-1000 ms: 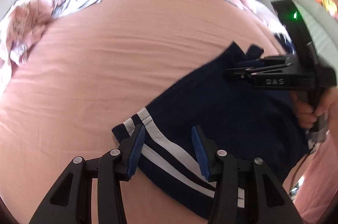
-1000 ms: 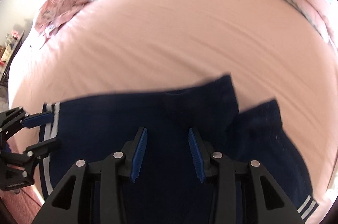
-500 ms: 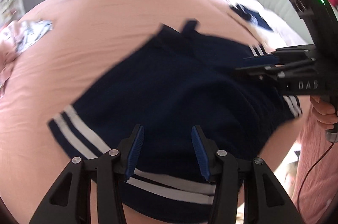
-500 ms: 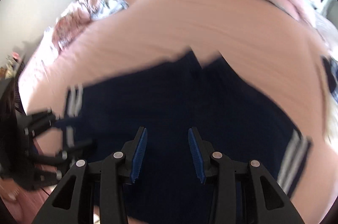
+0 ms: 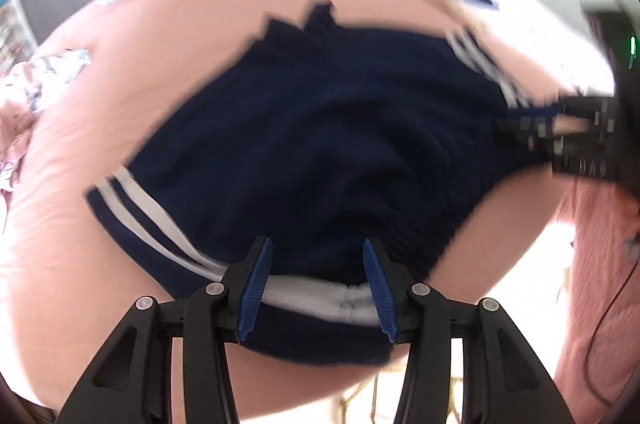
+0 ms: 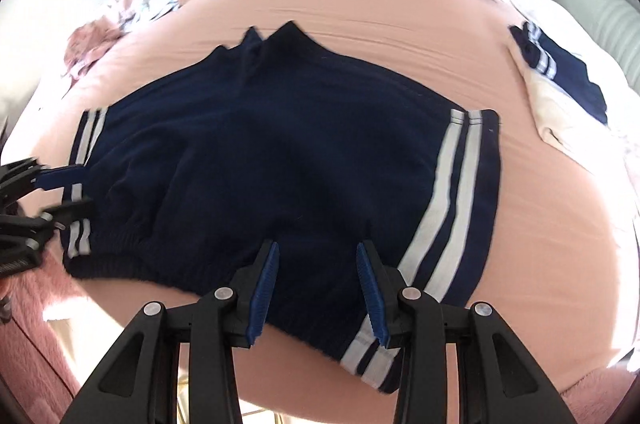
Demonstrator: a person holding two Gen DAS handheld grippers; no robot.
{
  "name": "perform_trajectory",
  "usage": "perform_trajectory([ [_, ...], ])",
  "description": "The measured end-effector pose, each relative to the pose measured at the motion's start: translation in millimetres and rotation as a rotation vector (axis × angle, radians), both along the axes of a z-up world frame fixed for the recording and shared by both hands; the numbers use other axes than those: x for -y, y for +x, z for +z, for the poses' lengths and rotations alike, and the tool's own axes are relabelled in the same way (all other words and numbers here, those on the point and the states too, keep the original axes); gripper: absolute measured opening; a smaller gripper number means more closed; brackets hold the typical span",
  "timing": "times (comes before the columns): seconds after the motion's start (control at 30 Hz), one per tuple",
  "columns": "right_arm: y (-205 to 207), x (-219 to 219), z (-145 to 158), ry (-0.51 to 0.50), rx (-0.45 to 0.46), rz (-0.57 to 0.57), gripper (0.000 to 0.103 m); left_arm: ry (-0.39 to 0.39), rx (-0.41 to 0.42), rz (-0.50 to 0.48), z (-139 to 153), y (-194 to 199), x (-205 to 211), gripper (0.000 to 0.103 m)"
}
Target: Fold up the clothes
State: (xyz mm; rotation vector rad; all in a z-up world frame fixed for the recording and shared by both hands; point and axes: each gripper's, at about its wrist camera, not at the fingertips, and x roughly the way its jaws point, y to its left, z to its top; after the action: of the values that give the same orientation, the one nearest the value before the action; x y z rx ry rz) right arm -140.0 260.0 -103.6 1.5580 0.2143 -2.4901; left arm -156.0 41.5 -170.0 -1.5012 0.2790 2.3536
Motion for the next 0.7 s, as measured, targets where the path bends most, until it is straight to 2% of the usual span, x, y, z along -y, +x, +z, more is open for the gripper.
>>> perform_trajectory([
  [0.03, -1, 2, -4, 0.032, 0.006, -0.007, 0.040, -0.017, -0.009, -0.009, 2, 5, -1, 0.044],
  [0.1, -4, -9, -9, 0.047, 0.023, -0.058, 0.040, -0.001, 0.027, -0.003, 6, 9, 6, 0.044],
  [0.2, -3, -34, -3, -0.063, 0.046, -0.114, 0.040, 0.016, 0.045, 0.019, 12, 14, 19, 0.045],
  [0.23, -2, -39, -1, -0.081, 0.047, -0.119, 0.040, 0.022, 0.037, 0.032, 14, 26, 28, 0.045],
  [0.3, 1, -39, 1, -0.082, 0.049, -0.103, 0.040, 0.021, 0.014, 0.062, 17, 26, 30, 0.045],
  [0.33, 2, -36, -1, -0.056, 0.052, -0.079, 0.040, 0.007, 0.032, 0.076, 14, 22, 31, 0.045],
  [0.4, 4, -30, -3, -0.001, 0.058, -0.031, 0.040, -0.066, 0.185, 0.098, -6, 9, 31, 0.046],
  [0.5, 1, -36, 5, 0.024, 0.059, -0.016, 0.040, -0.073, 0.224, 0.113, 6, -1, 32, 0.046],
  [0.6, -13, -50, 18, 0.020, 0.050, -0.024, 0.040, -0.110, 0.116, 0.078, 31, -21, 18, 0.046],
  [0.7, -49, -66, 25, 0.000, 0.026, -0.036, 0.040, -0.076, -0.017, 0.071, 42, -61, -4, 0.046],
])
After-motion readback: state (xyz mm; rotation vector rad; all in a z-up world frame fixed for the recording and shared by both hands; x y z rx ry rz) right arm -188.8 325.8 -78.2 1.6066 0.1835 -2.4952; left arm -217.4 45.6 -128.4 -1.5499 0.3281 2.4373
